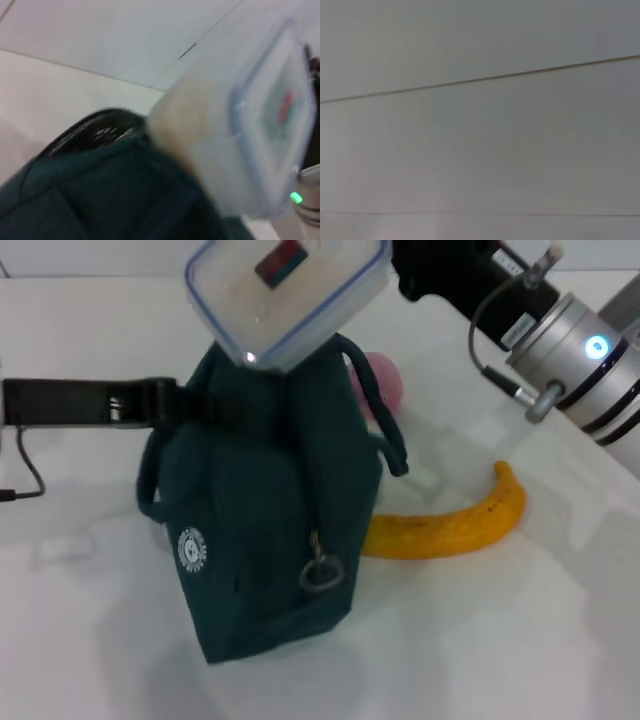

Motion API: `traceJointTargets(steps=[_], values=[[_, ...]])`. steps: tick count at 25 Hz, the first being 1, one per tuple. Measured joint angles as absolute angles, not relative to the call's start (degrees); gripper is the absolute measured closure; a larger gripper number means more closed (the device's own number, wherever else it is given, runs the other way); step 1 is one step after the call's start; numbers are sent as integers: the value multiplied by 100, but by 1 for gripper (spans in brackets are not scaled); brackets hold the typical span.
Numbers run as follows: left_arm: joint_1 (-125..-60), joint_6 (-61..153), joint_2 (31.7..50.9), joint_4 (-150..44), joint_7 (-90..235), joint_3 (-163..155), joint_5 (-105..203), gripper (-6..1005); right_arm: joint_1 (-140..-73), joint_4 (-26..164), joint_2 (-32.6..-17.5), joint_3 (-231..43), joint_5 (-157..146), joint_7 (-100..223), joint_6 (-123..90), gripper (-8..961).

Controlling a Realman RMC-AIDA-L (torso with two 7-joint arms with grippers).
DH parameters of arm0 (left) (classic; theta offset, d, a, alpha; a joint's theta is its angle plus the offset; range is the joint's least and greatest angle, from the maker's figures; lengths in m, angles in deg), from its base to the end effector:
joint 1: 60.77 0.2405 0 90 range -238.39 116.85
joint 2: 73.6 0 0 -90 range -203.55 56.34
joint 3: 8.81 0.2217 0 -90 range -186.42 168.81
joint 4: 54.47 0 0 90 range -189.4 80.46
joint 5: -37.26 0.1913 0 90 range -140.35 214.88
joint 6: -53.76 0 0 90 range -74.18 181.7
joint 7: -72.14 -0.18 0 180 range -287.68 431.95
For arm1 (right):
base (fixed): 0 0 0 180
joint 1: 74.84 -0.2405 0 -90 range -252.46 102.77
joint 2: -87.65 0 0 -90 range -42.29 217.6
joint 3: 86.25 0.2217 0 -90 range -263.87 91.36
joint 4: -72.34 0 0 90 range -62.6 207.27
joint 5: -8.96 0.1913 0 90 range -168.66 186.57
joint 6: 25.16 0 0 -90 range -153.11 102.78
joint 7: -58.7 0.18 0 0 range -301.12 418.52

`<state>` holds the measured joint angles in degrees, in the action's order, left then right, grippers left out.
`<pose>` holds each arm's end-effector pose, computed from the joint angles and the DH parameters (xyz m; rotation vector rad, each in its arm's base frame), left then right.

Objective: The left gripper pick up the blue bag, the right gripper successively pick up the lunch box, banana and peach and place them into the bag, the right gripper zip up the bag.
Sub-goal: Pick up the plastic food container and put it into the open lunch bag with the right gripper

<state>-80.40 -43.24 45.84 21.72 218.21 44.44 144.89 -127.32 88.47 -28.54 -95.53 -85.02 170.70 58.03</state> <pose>-0.1619 0.2948 0.0460 -2.5204 -1.5361 -0.6987 0.0739 0.3663 -0.0347 1.4812 -1.7556 -1.6841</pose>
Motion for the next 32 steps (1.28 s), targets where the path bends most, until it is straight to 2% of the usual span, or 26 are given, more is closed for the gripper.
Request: traceJointTargets(steps=[9,16,32], values=[[-7952,-4304,4566,1631,21470,3621,13959,954,-12327,8780,-2854,-9564,-8786,16856,5443,855],[-7966,-4322,4530,1371,21358,3572,13865,954,-12284,8702,-2854,-9586,-8901,16798,5339,855],[-8328,-4689,4496,978,21148,3710,13878,954,-12886,8784,-2854,-9561,-9290,16733,4934,855]])
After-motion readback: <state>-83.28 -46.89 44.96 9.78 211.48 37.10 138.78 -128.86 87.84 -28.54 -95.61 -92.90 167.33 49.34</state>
